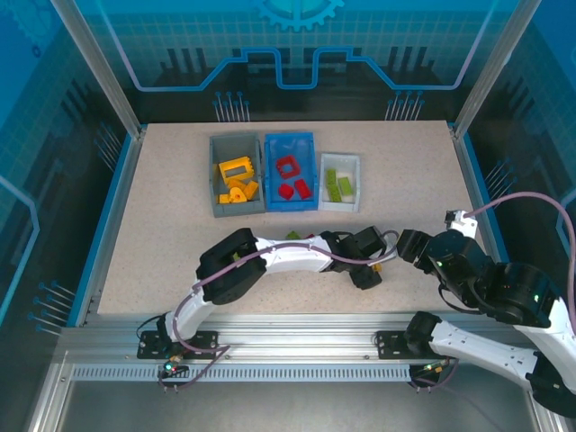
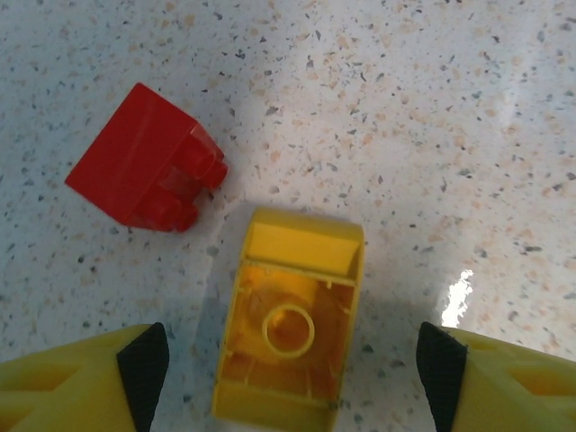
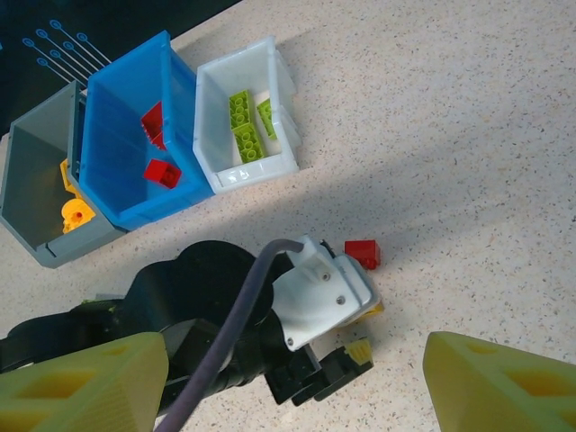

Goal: Sort the legos into containers by color

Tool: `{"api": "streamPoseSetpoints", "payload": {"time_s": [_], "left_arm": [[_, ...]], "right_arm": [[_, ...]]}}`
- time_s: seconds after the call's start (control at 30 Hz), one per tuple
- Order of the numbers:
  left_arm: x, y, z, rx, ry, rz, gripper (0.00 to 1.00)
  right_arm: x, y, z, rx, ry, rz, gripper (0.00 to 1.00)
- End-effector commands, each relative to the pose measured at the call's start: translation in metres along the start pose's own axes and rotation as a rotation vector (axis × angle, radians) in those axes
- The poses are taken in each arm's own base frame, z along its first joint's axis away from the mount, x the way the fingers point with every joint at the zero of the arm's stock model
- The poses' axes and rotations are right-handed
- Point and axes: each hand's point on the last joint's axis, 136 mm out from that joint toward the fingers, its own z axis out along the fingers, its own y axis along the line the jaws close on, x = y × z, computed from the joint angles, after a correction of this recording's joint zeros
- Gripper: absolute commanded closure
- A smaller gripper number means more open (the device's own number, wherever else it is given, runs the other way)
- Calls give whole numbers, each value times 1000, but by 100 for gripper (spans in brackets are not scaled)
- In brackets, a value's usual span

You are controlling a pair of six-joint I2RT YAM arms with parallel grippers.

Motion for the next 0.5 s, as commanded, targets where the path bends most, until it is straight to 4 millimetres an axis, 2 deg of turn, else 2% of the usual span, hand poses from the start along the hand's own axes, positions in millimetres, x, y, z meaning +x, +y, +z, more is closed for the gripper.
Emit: {"api": "streamPoseSetpoints", "payload": {"time_s": [0.0,0.17,0.3,0.47], "left_arm": [[-4,4,8,-24,10,58,23],[2,3,24,-38,40,92,31],[5,4,29,-50,55,99,52],[1,8,16,-82,16,78,73]], "right_arm": [[1,-4,2,17,-6,15,24],[2,-5,4,23,-7,16,24],[3,-4,6,23,-4,18,25],[7,-2,10,23,5,14,26]]}}
